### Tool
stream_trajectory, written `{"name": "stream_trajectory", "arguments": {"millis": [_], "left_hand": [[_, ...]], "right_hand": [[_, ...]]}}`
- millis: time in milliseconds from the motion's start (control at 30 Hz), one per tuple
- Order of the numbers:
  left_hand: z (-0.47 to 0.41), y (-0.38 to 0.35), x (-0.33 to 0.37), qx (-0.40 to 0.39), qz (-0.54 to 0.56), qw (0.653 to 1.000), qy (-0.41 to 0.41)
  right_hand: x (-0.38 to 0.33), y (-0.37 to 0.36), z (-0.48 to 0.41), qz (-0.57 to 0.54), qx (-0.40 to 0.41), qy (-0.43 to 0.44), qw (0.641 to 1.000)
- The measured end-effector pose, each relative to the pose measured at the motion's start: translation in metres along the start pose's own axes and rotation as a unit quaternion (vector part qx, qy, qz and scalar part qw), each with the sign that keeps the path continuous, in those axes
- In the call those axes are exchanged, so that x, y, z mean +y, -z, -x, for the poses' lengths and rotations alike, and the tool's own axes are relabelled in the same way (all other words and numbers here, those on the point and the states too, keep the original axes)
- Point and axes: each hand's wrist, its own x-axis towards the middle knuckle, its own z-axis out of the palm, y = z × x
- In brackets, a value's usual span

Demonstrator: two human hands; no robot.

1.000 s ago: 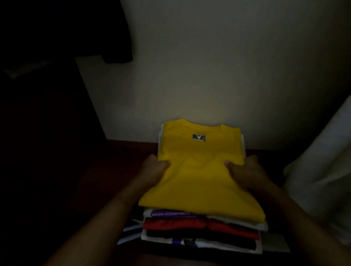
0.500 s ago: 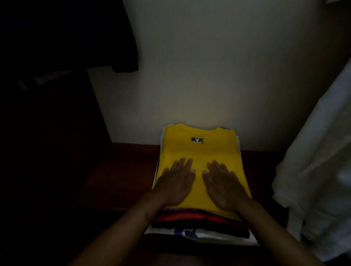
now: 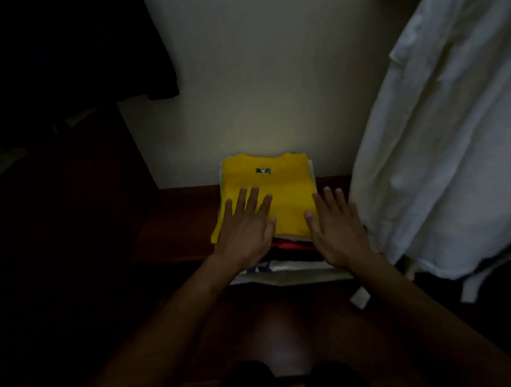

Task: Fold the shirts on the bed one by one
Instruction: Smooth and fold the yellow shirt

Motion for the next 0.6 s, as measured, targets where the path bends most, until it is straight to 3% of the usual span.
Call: {"name": "stream_trajectory", "arguments": {"millis": [167, 333, 600], "left_hand": [[0.031, 0.066, 0.062, -0.051, 0.011, 0.997, -0.061], [0.048, 0.159, 0.137, -0.047, 0.004, 0.986, -0.158], [0.078, 0.308, 0.258, -0.071, 0.090, 0.924, -0.366]], "right_hand": [[0.000, 0.079, 0.081, -0.020, 0.037, -0.070, 0.997], [0.012, 0.188, 0.172, 0.014, 0.037, -0.165, 0.985], [0.005, 0.359, 0.340, 0.057, 0.082, -0.398, 0.912]]}}
